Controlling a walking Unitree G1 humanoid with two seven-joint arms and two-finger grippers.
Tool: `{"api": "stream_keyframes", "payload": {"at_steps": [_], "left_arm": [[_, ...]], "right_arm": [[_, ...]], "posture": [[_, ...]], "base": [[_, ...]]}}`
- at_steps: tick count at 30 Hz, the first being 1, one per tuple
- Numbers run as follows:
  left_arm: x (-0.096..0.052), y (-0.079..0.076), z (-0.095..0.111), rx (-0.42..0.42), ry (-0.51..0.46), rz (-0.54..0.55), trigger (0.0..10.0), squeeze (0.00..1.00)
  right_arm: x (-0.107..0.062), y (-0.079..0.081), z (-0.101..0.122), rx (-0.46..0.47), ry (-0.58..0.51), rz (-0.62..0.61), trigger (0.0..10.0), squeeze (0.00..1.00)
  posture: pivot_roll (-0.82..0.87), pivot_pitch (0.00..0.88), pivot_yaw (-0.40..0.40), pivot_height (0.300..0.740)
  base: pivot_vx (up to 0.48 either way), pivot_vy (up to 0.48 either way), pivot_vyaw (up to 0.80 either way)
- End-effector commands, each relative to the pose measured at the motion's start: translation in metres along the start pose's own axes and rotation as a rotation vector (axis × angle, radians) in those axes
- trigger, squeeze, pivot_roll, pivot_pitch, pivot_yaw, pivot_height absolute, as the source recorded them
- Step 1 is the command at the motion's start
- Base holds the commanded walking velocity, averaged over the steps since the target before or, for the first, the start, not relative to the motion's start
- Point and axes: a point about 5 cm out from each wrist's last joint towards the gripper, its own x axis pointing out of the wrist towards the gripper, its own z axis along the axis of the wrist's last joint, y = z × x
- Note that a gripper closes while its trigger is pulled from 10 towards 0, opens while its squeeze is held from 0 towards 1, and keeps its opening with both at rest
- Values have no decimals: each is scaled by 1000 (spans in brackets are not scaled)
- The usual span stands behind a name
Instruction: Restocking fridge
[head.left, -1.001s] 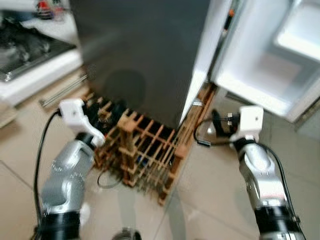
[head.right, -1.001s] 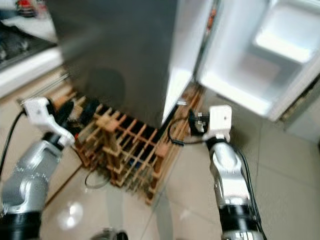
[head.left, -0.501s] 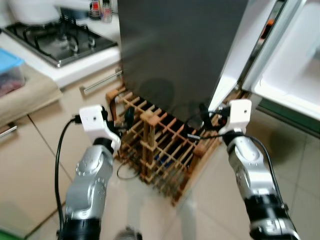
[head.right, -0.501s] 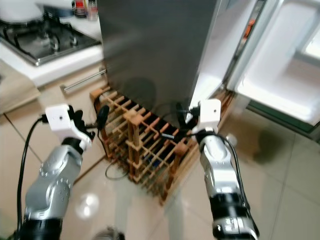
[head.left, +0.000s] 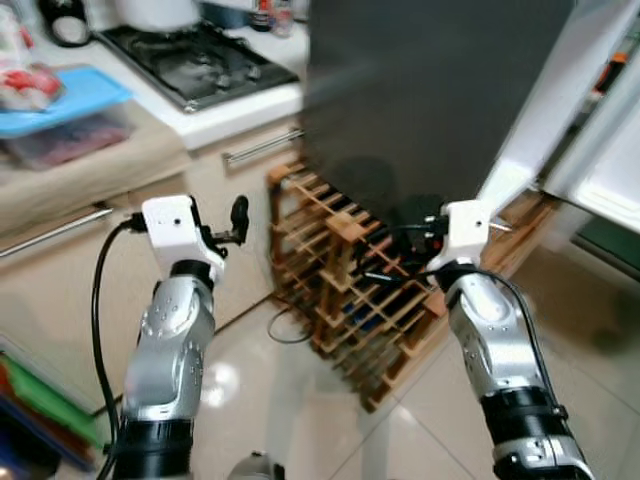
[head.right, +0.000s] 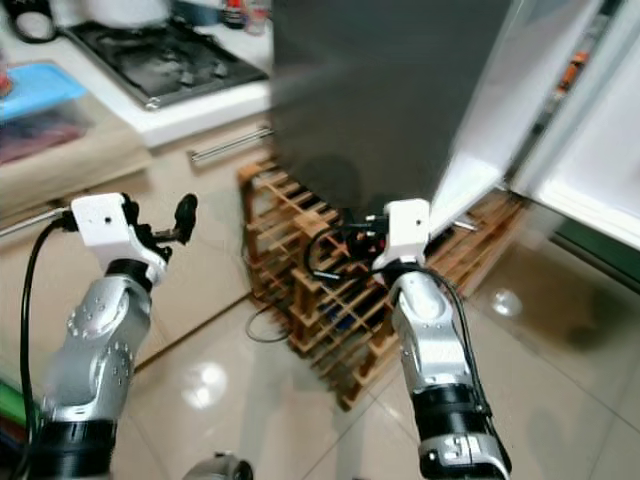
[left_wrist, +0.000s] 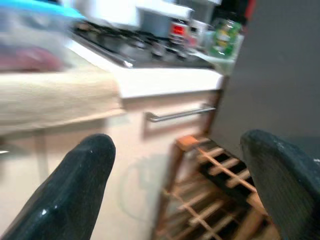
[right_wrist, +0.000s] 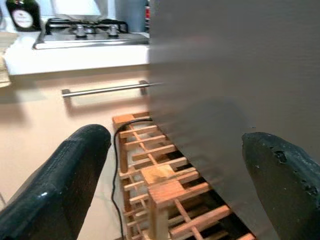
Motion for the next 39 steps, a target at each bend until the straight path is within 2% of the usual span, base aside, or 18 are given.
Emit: {"api": "stream_keyframes", "payload": {"at_steps": [1, 15, 20, 25, 30, 35, 39], "left_arm": [[6, -3, 2, 29, -9, -13, 10000, 0], [11, -10, 3, 31, -12, -14, 10000, 0], [6, -2, -4, 94, 10, -11, 10000, 0], [1, 3, -13, 81, 56, -14, 10000, 0], [1, -3, -20, 57, 91, -47, 10000, 0], [4, -3, -15, 76, 71, -51, 10000, 0], [13, -11, -13, 84, 53, -63, 10000, 0]], "right_arm": [[2, -4, 5, 1, -25, -21, 10000, 686], [1, 3, 1, -14, -18, 1, 10000, 690], [-4, 0, -1, -12, -13, -10, 10000, 694], [-13, -6, -12, -7, 17, -40, 10000, 694], [-9, -4, -10, 0, 9, -62, 10000, 694], [-4, -1, -5, -14, -20, -49, 10000, 698], [0, 4, -1, -41, -49, -38, 10000, 690]], "posture": [[-89, 0, 5, 740], [-86, 0, -7, 740], [-60, 0, -8, 740], [-47, 0, 5, 740], [-42, 0, 20, 740], [-42, 0, 35, 740], [-48, 0, 37, 740]], "base": [[0, 0, 594], [0, 0, 596], [0, 0, 590], [0, 0, 582], [0, 0, 576], [0, 0, 571], [0, 0, 572]]}}
